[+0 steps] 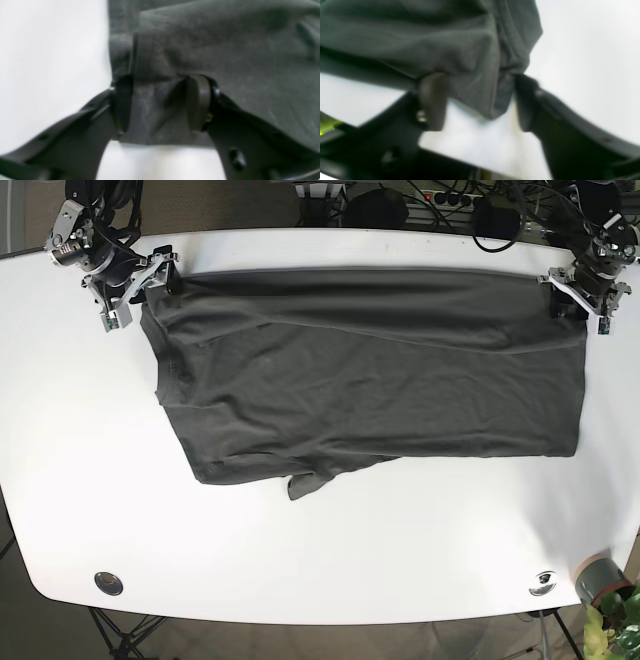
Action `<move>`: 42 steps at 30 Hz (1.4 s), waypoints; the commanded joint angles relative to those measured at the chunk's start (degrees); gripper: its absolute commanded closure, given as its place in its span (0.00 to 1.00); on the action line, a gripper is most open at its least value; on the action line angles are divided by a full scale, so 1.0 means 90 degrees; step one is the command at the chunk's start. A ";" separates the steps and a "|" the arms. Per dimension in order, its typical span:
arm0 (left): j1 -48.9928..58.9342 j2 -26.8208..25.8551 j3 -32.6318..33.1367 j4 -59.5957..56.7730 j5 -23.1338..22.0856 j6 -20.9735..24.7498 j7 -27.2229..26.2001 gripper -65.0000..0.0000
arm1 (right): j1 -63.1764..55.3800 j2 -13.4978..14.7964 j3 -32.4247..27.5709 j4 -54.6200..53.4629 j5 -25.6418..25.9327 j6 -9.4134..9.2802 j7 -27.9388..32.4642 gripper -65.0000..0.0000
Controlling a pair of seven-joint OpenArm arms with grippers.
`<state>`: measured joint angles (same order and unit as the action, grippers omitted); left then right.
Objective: Fold the T-shirt properly
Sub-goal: 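Open both grippers and release the shirt edge, then lower both grippers onto the shirt edge and grasp it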
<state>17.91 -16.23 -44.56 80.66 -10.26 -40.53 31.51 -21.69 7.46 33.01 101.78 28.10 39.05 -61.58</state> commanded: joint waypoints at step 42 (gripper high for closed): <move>0.0701 -0.0116 -0.0075 0.2158 0.0051 0.0059 0.1222 0.52 | -0.0691 0.0211 0.0801 0.1131 0.0126 0.0062 0.0156 0.38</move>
<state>24.03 -16.27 -44.73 97.45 -9.34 -40.27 43.27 -28.23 8.58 40.75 110.67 28.69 39.27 -60.62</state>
